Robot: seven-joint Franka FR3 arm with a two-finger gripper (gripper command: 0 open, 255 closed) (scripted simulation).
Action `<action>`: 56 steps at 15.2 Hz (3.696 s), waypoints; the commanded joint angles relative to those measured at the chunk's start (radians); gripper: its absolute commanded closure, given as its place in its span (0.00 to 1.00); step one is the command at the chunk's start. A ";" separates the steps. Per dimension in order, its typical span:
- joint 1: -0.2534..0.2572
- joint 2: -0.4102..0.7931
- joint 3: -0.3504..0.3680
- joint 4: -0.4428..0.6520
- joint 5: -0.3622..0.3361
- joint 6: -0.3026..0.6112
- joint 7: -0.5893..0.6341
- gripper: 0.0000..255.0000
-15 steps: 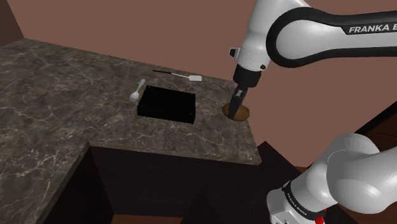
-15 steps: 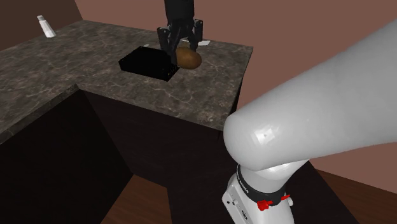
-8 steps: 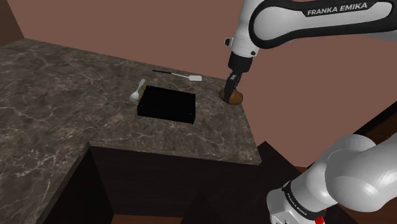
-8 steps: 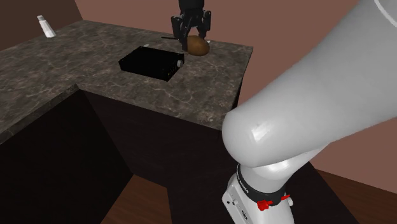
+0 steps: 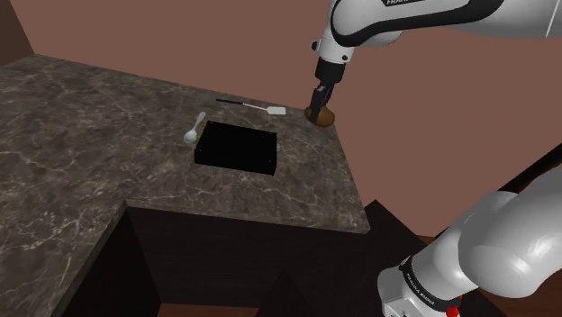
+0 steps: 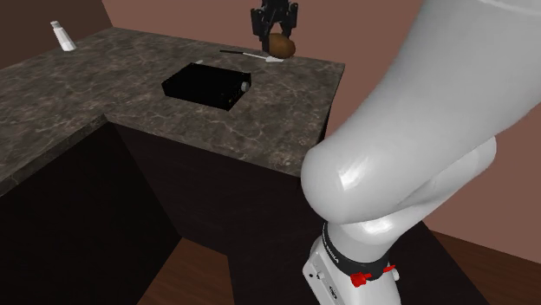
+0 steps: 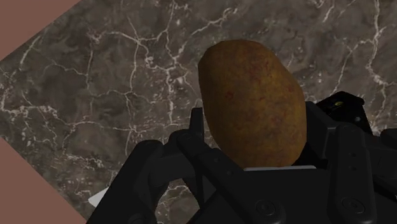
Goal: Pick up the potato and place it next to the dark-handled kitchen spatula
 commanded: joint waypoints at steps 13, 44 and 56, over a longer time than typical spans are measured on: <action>-0.117 0.507 -0.080 0.670 0.039 -0.166 -0.197 1.00; -0.191 0.839 -0.064 0.893 0.063 -0.057 -0.248 1.00; -0.194 0.839 -0.059 0.893 0.060 -0.057 -0.246 0.00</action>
